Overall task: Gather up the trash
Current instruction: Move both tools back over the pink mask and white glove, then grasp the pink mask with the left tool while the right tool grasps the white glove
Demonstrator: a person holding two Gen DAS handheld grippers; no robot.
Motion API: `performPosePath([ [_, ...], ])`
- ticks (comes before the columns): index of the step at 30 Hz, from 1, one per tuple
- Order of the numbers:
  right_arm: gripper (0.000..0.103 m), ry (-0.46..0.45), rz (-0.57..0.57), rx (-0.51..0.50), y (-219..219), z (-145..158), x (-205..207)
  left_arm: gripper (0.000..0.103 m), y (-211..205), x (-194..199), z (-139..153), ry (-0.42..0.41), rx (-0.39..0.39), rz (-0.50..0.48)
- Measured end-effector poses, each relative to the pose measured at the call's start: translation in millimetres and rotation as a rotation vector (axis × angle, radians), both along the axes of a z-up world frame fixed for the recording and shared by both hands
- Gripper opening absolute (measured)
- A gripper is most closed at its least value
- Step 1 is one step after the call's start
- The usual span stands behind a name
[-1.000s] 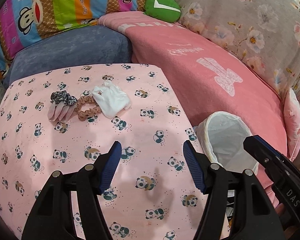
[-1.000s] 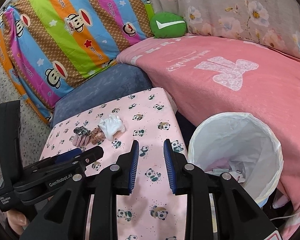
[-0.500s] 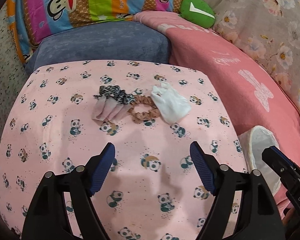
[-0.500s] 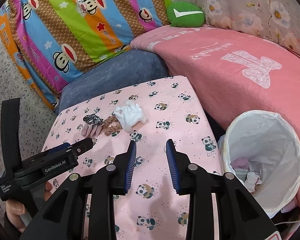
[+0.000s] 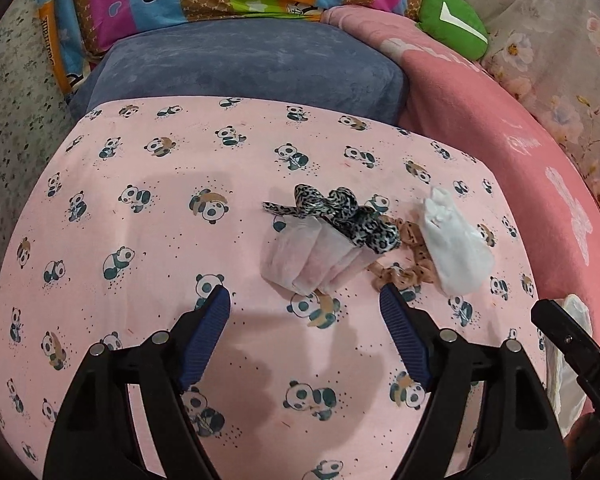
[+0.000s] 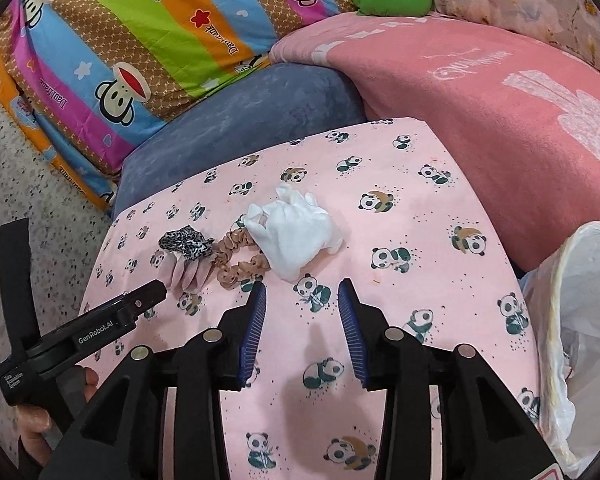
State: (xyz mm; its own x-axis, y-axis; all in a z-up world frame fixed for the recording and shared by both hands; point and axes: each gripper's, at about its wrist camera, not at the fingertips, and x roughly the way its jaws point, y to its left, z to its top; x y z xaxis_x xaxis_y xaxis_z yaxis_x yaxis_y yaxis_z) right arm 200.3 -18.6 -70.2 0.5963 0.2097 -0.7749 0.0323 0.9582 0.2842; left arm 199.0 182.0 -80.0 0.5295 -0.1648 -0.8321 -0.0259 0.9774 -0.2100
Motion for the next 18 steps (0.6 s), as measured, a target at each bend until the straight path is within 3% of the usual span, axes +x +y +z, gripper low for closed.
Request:
performPosePath([
  [6, 0.042, 0.033, -0.011, 0.009, 4.8, -19.3, 36.7, 0.073, 6.3, 18.8, -14.8, 0.025, -0.042, -0.009],
  [9, 0.042, 0.046, -0.016, 0.008, 7.7, -28.9, 51.4, 0.065, 8.9, 22.2, -19.0, 0.031, -0.095, -0.024],
  [12, 0.042, 0.057, -0.017, 0.013, 7.7, -34.0, 58.2, 0.054, 13.7, 23.5, -21.3, 0.035, -0.162, -0.036],
  [15, 0.042, 0.066, -0.009, 0.009, 10.1, -40.5, 63.7, 0.037, 16.1, 23.2, -24.3, 0.038, -0.198, -0.05],
  [18, 0.033, 0.079, -0.001, 0.014, 11.6, -46.7, 65.4, 0.024, 15.0, 23.2, -26.8, 0.041, -0.202, -0.065],
])
